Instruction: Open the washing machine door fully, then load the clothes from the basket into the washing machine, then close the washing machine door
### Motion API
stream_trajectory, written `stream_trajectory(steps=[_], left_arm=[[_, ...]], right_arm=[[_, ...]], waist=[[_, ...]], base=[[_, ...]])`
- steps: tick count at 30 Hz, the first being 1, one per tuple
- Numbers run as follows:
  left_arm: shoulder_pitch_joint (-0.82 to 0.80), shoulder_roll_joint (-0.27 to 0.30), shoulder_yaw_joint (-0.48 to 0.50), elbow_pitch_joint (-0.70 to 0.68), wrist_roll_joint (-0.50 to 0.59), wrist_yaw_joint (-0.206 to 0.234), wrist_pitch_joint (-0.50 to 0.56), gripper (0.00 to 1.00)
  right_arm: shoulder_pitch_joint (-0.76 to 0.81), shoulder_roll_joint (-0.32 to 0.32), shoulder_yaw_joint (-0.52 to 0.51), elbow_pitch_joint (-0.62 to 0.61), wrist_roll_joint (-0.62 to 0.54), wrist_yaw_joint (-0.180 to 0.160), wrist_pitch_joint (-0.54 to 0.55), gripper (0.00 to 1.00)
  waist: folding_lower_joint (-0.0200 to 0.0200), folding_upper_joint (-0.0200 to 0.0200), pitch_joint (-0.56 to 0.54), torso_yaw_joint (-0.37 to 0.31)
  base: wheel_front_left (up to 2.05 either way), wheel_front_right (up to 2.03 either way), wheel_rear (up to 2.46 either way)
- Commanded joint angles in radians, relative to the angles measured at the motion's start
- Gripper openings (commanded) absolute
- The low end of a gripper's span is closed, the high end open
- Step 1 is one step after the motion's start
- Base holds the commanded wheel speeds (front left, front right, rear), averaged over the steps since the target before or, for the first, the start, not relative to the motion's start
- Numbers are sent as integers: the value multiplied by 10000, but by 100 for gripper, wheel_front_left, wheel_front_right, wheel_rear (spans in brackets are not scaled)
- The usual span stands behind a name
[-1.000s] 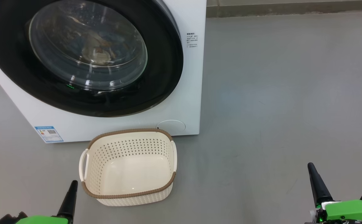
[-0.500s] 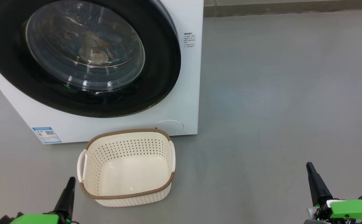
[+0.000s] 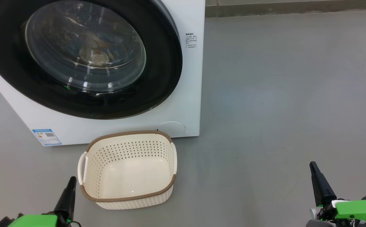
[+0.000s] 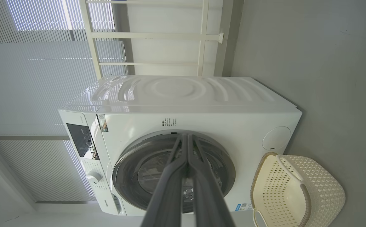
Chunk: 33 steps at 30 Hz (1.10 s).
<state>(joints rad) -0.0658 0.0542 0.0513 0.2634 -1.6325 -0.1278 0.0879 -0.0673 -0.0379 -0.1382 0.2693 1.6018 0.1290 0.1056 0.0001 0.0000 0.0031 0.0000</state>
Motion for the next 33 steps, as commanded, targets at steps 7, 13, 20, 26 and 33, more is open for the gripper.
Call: stream_trajectory(steps=[7,13,20,26,33], left_arm=[[-401,139,380,-192,35,-29,57,0],[-402,126,399,-191,51,-29,72,0],[-404,111,419,-190,68,-29,88,0],[-405,100,435,-189,81,-29,101,0],[-407,88,453,-189,96,-29,115,0]], right_arm=[[-406,-123,245,-246,69,17,76,0],[-406,-123,245,-246,69,17,76,0],[-406,-123,245,-246,70,17,76,0],[-406,-123,245,-246,70,17,75,0],[-406,-123,245,-246,70,17,75,0]], waist=[[0,0,0,0],[0,0,0,0],[0,0,0,0],[0,0,0,0],[0,0,0,0]], base=[[0,0,0],[0,0,0],[0,0,0],[0,0,0],[0,0,0]])
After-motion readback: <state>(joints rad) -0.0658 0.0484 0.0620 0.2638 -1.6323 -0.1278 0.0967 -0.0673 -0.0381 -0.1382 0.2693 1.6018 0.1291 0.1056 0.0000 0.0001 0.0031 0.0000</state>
